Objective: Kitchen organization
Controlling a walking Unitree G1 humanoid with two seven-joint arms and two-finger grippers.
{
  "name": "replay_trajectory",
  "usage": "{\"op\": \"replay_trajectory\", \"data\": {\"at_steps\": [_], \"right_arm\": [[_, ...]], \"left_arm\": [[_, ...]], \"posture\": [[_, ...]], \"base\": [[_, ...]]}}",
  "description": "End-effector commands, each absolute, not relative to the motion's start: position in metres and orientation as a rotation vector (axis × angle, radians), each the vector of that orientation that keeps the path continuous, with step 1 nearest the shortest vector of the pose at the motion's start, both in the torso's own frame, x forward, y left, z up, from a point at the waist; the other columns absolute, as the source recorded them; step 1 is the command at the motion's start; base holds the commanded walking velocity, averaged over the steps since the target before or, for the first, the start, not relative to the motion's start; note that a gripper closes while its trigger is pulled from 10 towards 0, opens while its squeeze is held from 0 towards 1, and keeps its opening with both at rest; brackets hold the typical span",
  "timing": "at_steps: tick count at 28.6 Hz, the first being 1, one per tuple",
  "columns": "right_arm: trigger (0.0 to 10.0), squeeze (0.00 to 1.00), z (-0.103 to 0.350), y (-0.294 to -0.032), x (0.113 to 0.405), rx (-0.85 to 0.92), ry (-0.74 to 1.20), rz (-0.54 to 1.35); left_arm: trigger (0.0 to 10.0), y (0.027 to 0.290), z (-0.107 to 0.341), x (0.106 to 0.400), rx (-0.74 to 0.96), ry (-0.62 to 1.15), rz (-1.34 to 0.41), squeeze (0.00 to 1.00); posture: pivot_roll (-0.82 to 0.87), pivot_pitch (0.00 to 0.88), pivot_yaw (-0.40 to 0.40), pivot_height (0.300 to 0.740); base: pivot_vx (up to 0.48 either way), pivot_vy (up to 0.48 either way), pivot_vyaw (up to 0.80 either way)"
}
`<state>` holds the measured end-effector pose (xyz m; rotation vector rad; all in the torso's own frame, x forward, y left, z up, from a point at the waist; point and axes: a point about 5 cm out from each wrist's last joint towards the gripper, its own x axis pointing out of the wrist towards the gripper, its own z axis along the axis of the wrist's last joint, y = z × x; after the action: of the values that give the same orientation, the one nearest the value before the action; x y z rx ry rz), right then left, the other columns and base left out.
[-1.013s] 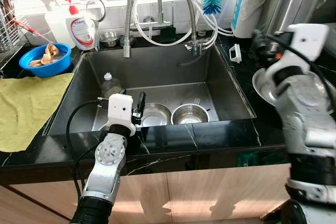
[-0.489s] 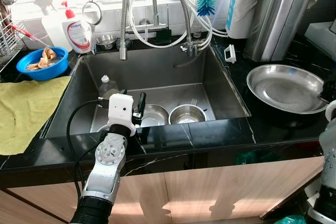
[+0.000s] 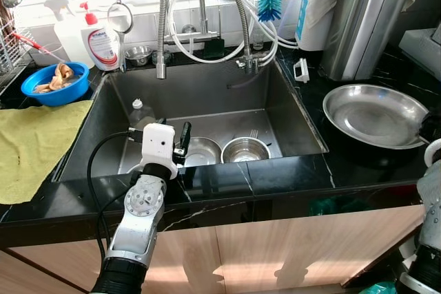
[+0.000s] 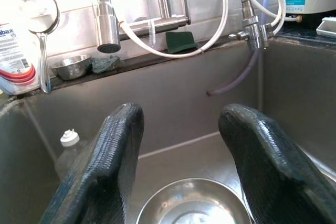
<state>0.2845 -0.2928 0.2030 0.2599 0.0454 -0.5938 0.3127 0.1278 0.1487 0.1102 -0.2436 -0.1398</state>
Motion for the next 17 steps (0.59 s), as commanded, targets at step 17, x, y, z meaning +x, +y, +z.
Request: {"op": "replay_trajectory", "data": {"at_steps": [17], "right_arm": [[10.0,0.0,0.204,-0.278,0.309,0.289,0.075,-0.528]], "left_arm": [[10.0,0.134,0.151,0.315,0.121,-0.242,-0.126,0.0]], "posture": [[-0.13,0.0,0.063,0.74]], "base": [[0.0,0.0,0.0]]}}
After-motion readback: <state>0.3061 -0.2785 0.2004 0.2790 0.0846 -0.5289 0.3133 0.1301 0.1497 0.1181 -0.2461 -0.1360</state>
